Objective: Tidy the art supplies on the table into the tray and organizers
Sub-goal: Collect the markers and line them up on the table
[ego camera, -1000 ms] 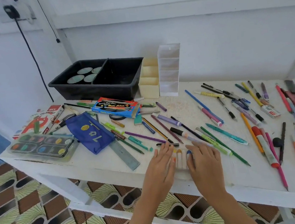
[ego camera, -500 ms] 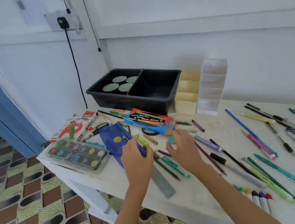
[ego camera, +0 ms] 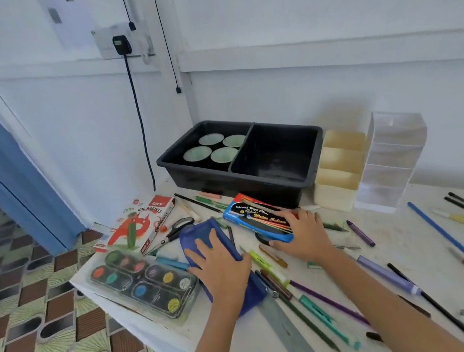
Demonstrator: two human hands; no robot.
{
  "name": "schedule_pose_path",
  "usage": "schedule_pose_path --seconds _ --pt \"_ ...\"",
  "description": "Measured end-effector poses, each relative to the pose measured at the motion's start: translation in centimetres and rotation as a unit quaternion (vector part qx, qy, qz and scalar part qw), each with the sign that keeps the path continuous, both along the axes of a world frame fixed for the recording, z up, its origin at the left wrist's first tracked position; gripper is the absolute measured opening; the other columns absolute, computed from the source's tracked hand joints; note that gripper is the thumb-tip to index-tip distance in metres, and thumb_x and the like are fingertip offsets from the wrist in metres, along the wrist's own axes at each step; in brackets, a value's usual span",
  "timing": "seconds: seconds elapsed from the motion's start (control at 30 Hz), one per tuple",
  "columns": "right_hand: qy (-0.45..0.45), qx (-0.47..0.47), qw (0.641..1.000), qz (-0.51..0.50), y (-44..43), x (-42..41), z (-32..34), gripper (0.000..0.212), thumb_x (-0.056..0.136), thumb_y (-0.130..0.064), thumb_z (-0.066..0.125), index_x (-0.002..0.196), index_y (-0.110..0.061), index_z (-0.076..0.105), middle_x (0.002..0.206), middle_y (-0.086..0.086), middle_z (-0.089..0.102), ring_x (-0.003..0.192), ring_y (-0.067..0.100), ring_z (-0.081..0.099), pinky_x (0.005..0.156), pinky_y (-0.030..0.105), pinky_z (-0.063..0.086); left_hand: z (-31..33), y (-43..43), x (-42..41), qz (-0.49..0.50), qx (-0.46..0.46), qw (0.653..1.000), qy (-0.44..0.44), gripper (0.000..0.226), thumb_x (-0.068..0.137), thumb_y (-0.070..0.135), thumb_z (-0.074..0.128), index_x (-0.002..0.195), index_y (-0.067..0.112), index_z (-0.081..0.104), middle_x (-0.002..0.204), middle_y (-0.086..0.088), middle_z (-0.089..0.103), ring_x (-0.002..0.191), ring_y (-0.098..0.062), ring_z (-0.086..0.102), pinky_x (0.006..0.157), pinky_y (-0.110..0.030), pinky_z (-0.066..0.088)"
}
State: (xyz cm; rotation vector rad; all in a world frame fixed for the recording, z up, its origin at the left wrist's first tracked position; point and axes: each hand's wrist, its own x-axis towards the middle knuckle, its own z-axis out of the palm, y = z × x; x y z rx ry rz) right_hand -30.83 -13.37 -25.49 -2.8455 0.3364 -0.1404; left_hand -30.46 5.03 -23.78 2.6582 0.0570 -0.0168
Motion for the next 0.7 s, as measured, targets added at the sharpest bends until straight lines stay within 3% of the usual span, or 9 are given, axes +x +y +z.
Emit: schedule_pose_path --seconds 0.2,0.37,0.53,0.7 --pt "-0.11 0.091 0.99 -0.006 0.6 -1.5 0.7 0.069 0.071 -0.063 0.063 0.132 -0.035 0.043 0.118 0.0 0.046 0.109 0.017 0.04 0.093 0.029 0.032 0.7 -0.2 -0.2 0.039 -0.12 0.989 -0.077 0.071 0.077 0.038 0.065 0.137 0.017 0.035 0.145 -0.011 0.034 0.134 -0.034 0.028 0.103 -0.053 0.032" --pt "-0.179 0.155 0.972 0.004 0.6 -5.1 1.7 0.066 0.072 -0.054 0.07 0.131 -0.034 0.045 0.112 -0.008 0.042 0.104 0.007 0.038 0.089 0.024 0.038 3.3 -0.8 -2.2 0.032 -0.213 0.967 -0.138 0.064 0.076 0.03 0.07 0.132 0.015 0.042 0.135 -0.009 0.044 0.123 -0.029 0.041 0.098 -0.05 0.038" --pt "-0.258 0.182 0.948 -0.039 -1.0 -10.2 2.3 0.065 0.072 -0.045 0.075 0.129 -0.033 0.047 0.111 -0.01 0.043 0.104 0.004 0.039 0.085 0.018 0.039 4.7 -2.9 -5.0 -0.024 -0.287 0.944 -0.16 0.062 0.076 0.025 0.072 0.13 0.014 0.045 0.13 -0.005 0.046 0.118 -0.024 0.045 0.096 -0.043 0.041" --pt "-0.289 0.157 0.934 -0.136 -4.1 -16.4 3.2 0.069 0.069 -0.056 0.071 0.129 -0.03 0.049 0.113 -0.008 0.044 0.106 0.008 0.041 0.087 0.022 0.042 5.2 -7.8 -8.6 -0.111 -0.305 0.936 -0.137 0.061 0.076 0.025 0.073 0.13 0.015 0.046 0.129 -0.003 0.047 0.118 -0.022 0.046 0.097 -0.042 0.042"
